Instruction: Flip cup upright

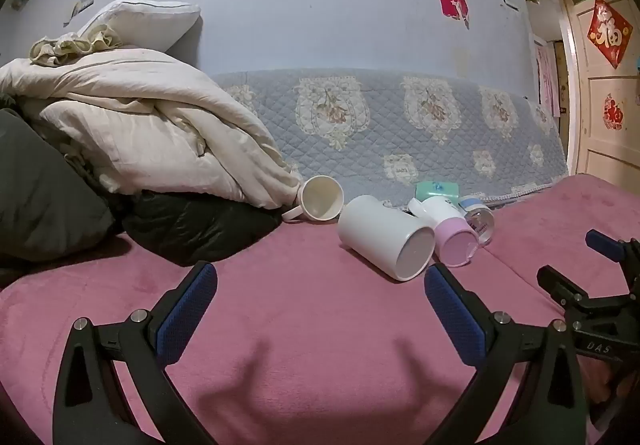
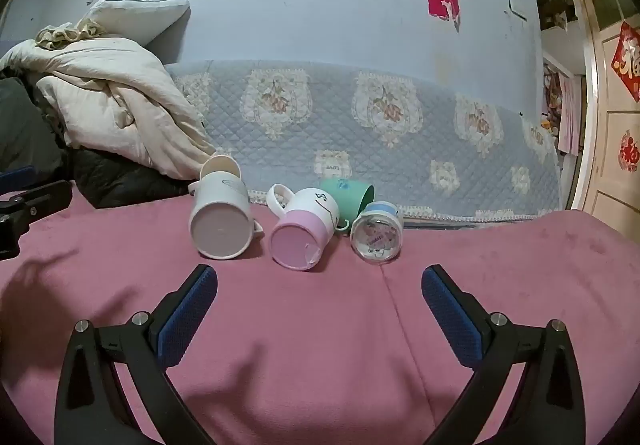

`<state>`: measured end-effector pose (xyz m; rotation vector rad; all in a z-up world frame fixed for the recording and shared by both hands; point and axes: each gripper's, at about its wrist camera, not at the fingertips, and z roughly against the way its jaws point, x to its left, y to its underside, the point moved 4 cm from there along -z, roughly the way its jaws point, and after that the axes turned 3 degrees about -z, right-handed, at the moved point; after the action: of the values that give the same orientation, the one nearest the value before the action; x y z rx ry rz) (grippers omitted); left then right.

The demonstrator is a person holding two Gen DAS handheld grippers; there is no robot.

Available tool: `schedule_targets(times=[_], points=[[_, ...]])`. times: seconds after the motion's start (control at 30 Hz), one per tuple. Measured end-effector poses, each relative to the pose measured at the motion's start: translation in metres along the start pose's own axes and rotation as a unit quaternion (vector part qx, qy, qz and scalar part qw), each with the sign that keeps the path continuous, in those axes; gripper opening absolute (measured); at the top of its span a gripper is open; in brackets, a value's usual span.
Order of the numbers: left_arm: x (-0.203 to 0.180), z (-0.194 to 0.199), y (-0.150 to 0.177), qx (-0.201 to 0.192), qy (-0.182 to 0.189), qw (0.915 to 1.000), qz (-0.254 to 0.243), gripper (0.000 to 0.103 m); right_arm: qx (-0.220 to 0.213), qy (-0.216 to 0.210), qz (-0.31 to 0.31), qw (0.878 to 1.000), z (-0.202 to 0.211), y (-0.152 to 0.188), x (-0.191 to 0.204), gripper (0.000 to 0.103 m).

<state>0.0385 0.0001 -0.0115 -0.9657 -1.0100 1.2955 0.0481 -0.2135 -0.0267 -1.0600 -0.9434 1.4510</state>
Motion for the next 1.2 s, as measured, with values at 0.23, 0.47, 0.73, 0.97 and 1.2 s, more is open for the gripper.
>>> schedule_targets(times=[0.23,0.47,0.73,0.97,1.2], points=[[-0.0002,0.0000,0.0001,0.002,0.000,1.0000,-0.002,0.103,0.002,-0.002,-0.008,1.000,-0.0008,0.0004,-0.0020,0.103],[-0.0004,-0.0010,0.0000,0.001,-0.001,1.0000,-0.004,0.103,0.002,-0.002,-0.011,1.000,-0.0009,0.0004,-0.0026,0.103],[-0.0034,-0.0023,-0.0007,0.005,0.003,1.0000,-0.007,0.103,0.004,-0.002,-0.013,1.000,-0.0013,-0.0025,-0.0037,0.103],[-0.0035,-0.0014,0.0001,0.004,0.002,0.9999,-0.009,0.103,0.007,-0.002,-0.018,1.000,-0.0045,0.0042,-0.0044,0.103],[-0.0028,-0.0015,-0.0001,0.006,0.002,0.9999,-0.010,0.103,0.008,-0.002,-0.019,1.000,-0.0046,0.0038,-0.0045,0.103]])
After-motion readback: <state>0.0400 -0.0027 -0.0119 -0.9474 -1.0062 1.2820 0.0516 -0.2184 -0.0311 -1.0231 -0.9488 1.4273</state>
